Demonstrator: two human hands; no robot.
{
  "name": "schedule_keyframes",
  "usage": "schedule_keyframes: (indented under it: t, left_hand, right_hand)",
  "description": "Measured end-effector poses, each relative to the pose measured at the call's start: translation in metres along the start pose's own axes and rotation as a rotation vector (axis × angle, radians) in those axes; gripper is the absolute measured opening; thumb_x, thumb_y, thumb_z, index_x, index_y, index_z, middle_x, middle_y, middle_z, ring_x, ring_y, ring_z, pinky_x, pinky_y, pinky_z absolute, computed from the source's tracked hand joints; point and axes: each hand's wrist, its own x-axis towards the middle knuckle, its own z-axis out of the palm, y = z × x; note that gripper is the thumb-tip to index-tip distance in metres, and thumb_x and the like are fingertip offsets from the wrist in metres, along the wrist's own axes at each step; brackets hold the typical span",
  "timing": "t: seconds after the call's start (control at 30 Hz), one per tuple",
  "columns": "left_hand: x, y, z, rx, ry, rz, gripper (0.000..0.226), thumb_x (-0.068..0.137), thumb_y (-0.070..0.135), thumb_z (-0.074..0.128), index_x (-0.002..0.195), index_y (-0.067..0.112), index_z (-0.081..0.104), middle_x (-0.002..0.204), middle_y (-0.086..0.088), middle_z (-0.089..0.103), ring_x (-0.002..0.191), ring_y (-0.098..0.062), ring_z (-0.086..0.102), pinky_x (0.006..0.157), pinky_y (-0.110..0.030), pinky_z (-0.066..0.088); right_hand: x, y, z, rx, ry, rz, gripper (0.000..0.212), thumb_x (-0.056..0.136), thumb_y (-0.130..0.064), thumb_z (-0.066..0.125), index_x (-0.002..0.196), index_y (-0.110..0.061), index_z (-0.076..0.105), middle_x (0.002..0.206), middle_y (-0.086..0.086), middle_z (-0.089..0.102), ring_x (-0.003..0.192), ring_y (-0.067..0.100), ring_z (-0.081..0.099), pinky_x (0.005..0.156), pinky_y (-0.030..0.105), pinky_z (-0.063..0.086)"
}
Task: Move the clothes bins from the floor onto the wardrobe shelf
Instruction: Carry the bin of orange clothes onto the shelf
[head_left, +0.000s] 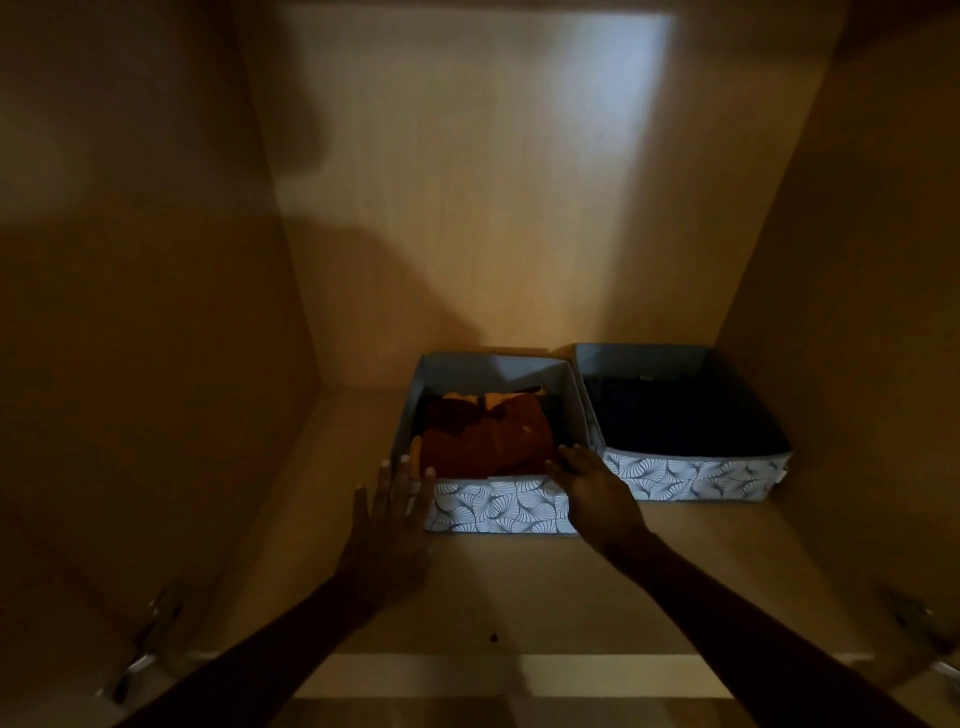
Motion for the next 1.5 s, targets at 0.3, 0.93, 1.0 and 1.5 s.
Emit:
schedule_keyframes:
  t: [0.3,0.93,1.0,1.5]
  left_hand:
    - [0.03,0.006,-0.006,-0.088,-0.108,-0.062,0.12,0.063,0.056,0.059,0.148,0.031,-0.022,0.16,-0.019,-0.009,0.145,-0.042,-0.01,0.111,-0.066,0.014]
    - [0.061,-0.003,-0.034,-0.128,-0.357,-0.051,0.12,0.076,0.066,0.063,0.151,0.021,-0.019,0.156,-0.012,-0.03,0.145,-0.038,-0.023,0.114,-0.062,0.01]
    - [0.06,-0.003,-0.033,-0.162,-0.335,-0.057,0.119,0.076,0.066,0.063,0.151,0.019,-0.017,0.155,-0.009,-0.032,0.146,-0.036,-0.022,0.115,-0.061,0.012]
    - [-0.063,0.038,-0.024,-1.602,0.215,-0.653,0.023,0.087,-0.002,0.062,0.099,0.016,0.07,0.098,0.005,0.071,0.093,-0.013,0.067,0.074,-0.023,0.052]
  right_hand:
    - [0.026,0.011,0.001,0.088,-0.034,-0.032,0.07,0.076,0.019,0.044,0.139,-0.012,0.046,0.149,0.014,0.038,0.141,0.035,0.03,0.108,0.043,0.037]
    - [0.052,0.033,0.022,0.105,-0.101,-0.028,0.079,0.082,0.012,0.046,0.15,-0.022,0.024,0.159,0.012,0.014,0.147,0.031,0.011,0.112,0.044,0.034]
    - [0.048,0.035,0.024,0.132,-0.094,-0.025,0.079,0.083,0.012,0.046,0.15,-0.023,0.023,0.16,0.013,0.01,0.148,0.032,0.007,0.112,0.046,0.035]
    - [-0.062,-0.066,0.023,1.076,-0.001,0.304,0.054,0.085,-0.009,0.068,0.135,-0.02,0.05,0.121,-0.004,0.062,0.098,0.002,0.061,0.081,0.022,0.054]
